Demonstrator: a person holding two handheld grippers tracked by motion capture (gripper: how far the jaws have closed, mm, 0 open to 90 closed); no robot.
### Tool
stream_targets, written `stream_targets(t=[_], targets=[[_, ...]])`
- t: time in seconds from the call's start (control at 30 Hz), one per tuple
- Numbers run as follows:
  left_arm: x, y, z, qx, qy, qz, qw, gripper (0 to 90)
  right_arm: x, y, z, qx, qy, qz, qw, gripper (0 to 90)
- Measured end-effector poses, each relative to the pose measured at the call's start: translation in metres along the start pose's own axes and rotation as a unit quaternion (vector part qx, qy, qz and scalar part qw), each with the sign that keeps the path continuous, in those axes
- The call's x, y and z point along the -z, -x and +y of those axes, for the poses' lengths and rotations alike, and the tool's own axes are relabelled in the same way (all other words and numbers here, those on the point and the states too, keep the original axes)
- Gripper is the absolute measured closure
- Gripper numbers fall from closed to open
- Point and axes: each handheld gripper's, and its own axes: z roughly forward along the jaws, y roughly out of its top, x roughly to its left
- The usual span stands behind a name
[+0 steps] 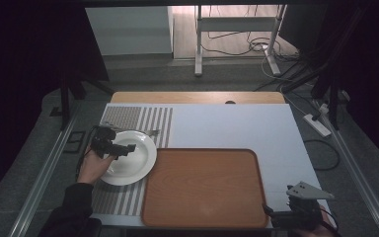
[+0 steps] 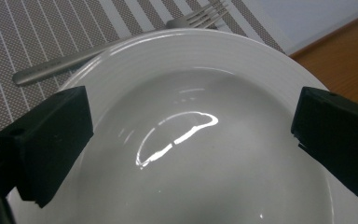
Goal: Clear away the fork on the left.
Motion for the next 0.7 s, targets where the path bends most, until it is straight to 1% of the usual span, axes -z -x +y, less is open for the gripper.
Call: stream_targets(t=[0.1,0.13,0.4,0.43,0.47,0.53,0.7], targets=[[-0.005,-0.004,0.006,0.002,-0.002,0.001,1.0000,0.0,0.000,0.000,0.000,0.000,0.000,0.000,1.0000,0.1],[-0.005,-0.004,0.006,0.002,-0.002,0.001,1.0000,0.0,0.000,0.000,0.000,0.000,0.000,0.000,1.0000,0.1],[-0.013,-0.014,0.021,0.005,-0.003,0.005,1.0000,0.0,0.000,0.000,0.000,0.000,-0.001,0.000,1.0000,0.1],[-0.013,-0.014,0.021,0.005,-0.003,0.005,1.0000,0.0,0.000,0.000,0.000,0.000,-0.001,0.000,1.0000,0.1],[-0.016,-0.016,0.025,0.006,-0.004,0.006,1.0000,0.0,0.000,0.000,0.000,0.000,-0.001,0.000,1.0000,0.1],[-0.017,-0.017,0.027,0.007,-0.005,0.007,0.9999,0.0,0.000,0.000,0.000,0.000,-0.001,0.001,1.0000,0.1],[-0.026,-0.026,0.037,0.011,-0.007,0.006,0.9999,0.0,0.000,0.000,0.000,0.001,0.000,0.001,1.0000,0.1]])
